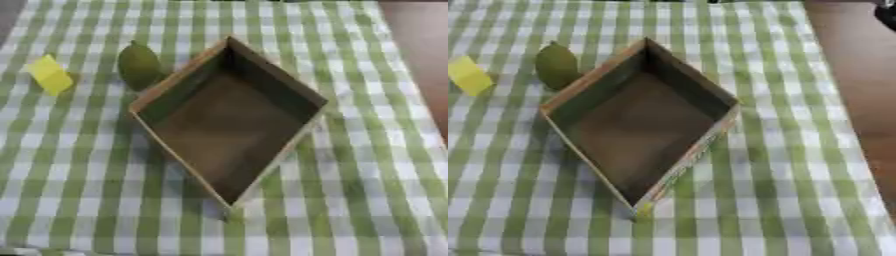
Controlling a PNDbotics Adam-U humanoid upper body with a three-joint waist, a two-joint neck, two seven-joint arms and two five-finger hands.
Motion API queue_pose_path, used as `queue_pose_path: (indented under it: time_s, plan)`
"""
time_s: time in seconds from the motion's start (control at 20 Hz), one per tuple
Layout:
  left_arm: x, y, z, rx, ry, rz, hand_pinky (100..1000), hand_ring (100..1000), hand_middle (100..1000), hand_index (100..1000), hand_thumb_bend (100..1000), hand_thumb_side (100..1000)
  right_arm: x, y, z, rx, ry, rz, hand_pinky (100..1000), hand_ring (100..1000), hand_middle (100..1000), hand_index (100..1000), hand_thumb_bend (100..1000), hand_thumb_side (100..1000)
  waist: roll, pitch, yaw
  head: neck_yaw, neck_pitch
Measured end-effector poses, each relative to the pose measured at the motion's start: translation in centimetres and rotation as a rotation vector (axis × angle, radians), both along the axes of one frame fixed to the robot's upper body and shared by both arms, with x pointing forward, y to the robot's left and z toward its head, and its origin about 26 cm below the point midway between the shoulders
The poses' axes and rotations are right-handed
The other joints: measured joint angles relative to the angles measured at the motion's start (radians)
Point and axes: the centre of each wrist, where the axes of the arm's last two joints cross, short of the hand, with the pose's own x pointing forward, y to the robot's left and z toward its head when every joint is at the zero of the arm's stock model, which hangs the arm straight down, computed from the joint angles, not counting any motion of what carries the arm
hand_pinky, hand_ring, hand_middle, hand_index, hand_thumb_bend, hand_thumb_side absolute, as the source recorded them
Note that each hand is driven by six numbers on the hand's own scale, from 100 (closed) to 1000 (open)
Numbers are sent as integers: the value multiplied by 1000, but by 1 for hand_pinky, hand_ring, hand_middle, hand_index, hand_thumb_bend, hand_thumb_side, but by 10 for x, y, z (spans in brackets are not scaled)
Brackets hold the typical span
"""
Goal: Pick up objects on the table and place them in the box.
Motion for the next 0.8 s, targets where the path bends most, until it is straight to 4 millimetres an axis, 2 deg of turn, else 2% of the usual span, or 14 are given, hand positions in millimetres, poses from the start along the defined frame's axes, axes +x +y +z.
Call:
queue_pose_path:
  time_s: [0.25,0.4,0.8]
  plan:
    - [12,-1,-12,30,90,82,946,922,879,934,656,479,0,1,-1,-1,4,5,882,647,634,840,100,422,3,5,-2,4,0]
    - [20,-1,-18,24,125,113,941,925,870,923,638,441,0,1,0,-2,5,5,883,650,632,840,100,430,4,9,-7,9,0]
    - [37,-4,-33,-31,184,125,931,920,864,919,614,403,1,3,3,-9,-5,11,885,651,629,841,100,446,9,33,-17,29,-2]
